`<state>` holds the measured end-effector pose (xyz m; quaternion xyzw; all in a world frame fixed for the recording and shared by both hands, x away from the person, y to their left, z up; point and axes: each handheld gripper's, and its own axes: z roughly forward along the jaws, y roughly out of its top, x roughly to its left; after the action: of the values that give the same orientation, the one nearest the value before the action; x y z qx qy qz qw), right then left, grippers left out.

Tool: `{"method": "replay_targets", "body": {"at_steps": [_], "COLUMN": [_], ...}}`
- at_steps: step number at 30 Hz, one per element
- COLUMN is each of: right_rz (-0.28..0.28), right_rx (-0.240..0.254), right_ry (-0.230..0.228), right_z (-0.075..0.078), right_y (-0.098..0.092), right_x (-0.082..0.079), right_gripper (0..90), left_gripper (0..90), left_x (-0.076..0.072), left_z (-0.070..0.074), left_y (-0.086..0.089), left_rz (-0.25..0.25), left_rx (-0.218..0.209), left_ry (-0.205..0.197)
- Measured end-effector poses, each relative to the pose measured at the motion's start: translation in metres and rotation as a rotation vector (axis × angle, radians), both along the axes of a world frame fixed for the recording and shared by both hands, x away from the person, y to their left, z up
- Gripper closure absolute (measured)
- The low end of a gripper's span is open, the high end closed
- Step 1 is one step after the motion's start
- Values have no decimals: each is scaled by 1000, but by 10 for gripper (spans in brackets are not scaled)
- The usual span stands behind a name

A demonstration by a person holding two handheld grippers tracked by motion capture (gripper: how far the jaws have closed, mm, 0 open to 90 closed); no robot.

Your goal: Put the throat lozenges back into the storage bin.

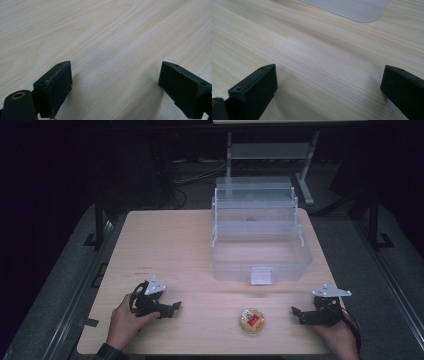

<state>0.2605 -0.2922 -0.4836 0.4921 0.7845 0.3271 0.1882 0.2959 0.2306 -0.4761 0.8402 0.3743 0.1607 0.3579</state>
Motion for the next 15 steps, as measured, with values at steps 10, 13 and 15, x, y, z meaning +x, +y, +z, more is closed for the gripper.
{"method": "replay_targets", "body": {"at_steps": [10,13,15], "right_rz": [16,16,14], "right_rx": [0,-12,-16], "right_ry": [4,25,35], "right_z": [0,2,3], "right_y": [-1,0,1], "right_x": [1,3,4], "right_gripper": [1,2,2], "left_gripper": [108,109,110], "left_x": [0,0,0], "left_z": [0,0,0], "left_y": [0,0,0], "left_rz": [0,2,1], "left_rx": [2,0,1], "left_ry": [-1,-1,0]}}
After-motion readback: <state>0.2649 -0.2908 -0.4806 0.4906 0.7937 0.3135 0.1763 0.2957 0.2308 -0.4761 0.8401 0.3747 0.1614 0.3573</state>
